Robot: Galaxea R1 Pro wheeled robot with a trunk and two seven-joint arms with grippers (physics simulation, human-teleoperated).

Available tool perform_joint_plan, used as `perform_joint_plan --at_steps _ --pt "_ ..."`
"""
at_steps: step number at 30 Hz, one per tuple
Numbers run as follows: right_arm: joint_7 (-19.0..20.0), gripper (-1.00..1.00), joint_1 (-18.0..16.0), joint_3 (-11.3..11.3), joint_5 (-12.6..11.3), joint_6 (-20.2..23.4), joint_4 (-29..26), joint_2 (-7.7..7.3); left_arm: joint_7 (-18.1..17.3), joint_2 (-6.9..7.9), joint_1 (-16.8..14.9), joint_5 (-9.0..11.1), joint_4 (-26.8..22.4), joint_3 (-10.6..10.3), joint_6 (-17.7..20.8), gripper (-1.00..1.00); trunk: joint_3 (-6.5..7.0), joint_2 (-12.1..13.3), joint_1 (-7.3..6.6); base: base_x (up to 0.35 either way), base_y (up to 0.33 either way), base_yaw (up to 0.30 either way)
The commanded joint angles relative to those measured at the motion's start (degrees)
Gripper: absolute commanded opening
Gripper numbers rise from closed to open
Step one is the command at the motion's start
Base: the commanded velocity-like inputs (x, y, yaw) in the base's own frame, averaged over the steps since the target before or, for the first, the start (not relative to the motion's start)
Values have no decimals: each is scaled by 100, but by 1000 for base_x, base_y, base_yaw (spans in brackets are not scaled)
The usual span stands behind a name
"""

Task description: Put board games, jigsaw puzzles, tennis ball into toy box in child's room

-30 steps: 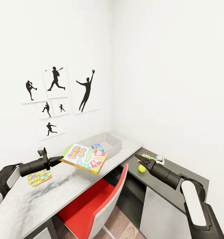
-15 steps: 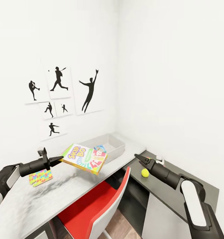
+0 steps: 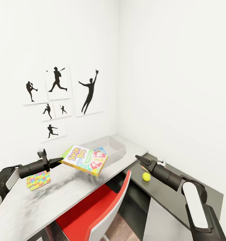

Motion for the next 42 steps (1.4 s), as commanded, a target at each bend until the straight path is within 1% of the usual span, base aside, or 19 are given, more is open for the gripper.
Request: perform_joint_plan --at_steps 1,11,20,26,37,42 --pt "44 100 -6 -17 35 33 -2 4 -11 2 -6 17 4 1 56 -100 -10 -7 3 253 -124 185" --pt "42 100 -6 -17 35 33 -2 1 -15 -1 11 25 8 1 55 -100 -11 -7 3 275 -29 266" --pt "39 100 -6 -14 35 33 -2 -5 -16 -2 13 27 8 1 55 -100 -50 -7 3 32 0 254" --pt "42 100 -6 -22 31 34 -2 -7 -16 -2 13 26 8 1 55 -100 -58 -7 3 97 -83 49" --pt "42 100 -6 -17 26 33 0 -7 -8 -10 19 26 8 1 55 -100 -123 -7 3 213 -115 -12" --pt "48 100 -6 -17 26 33 1 -7 -8 -11 20 26 8 1 55 -100 -131 -7 3 242 -30 -12"
